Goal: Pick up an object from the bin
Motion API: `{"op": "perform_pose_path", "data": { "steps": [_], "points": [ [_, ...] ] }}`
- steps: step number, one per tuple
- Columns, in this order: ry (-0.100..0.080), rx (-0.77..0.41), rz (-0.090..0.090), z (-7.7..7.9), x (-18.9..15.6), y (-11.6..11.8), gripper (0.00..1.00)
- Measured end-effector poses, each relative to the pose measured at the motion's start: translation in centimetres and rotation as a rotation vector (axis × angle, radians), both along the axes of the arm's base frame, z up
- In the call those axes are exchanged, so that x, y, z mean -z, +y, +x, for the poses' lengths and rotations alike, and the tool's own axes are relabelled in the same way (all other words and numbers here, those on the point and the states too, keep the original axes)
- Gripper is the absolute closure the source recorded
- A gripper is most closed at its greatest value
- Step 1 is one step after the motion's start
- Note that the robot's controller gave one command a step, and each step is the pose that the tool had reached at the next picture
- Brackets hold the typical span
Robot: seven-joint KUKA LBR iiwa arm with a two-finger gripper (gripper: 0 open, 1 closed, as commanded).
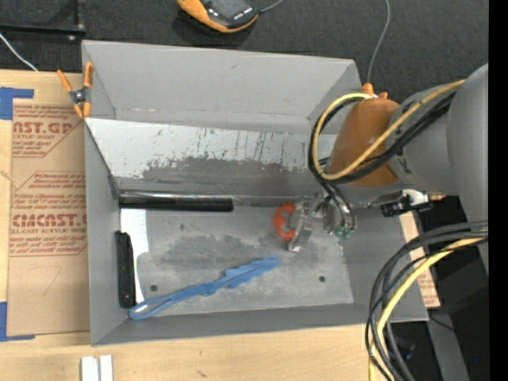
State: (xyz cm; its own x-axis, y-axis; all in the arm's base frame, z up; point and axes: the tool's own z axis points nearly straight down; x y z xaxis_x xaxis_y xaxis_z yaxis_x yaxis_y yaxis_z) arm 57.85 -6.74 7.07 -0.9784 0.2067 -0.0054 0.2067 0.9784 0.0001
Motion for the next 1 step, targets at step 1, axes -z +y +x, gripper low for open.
{"op": "perform_pose_path", "data": {
  "steps": [1],
  "points": [
    [0.002,0.028,0.002,1.04,-0.35,5.85,1.00]
  ]
}}
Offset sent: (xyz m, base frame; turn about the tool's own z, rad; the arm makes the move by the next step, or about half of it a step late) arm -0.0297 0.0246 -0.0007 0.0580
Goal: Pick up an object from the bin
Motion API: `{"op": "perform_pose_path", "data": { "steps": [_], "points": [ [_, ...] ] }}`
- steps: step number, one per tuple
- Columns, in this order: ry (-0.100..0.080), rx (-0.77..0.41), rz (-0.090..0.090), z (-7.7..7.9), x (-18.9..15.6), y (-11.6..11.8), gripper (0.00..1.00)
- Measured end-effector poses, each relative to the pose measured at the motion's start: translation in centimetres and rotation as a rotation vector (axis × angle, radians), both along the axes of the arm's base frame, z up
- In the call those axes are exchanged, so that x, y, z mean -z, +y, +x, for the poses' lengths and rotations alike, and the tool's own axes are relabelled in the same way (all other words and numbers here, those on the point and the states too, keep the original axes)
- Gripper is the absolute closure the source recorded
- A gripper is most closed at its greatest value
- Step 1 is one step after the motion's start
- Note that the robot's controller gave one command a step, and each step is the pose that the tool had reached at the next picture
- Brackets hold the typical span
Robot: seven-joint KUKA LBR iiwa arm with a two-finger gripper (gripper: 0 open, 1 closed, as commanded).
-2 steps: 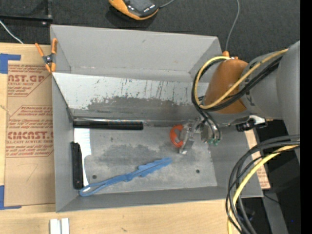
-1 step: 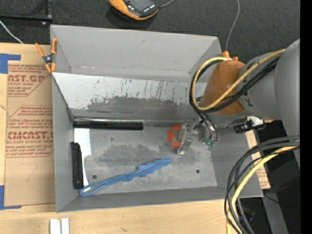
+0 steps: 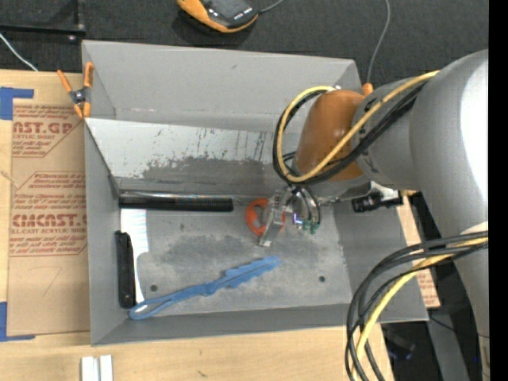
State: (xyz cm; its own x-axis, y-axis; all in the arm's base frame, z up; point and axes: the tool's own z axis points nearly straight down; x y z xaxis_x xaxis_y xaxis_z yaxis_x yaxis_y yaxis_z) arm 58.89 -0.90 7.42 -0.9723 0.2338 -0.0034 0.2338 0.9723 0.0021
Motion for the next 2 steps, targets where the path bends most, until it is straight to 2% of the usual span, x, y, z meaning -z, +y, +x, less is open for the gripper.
{"op": "perform_pose_path", "data": {
  "steps": [1,2],
  "points": [
    [-0.002,0.029,-0.004,-3.98,0.39,-3.41,1.00],
    [-0.002,0.029,-0.004,-3.97,0.39,-3.39,1.00]
  ]
}}
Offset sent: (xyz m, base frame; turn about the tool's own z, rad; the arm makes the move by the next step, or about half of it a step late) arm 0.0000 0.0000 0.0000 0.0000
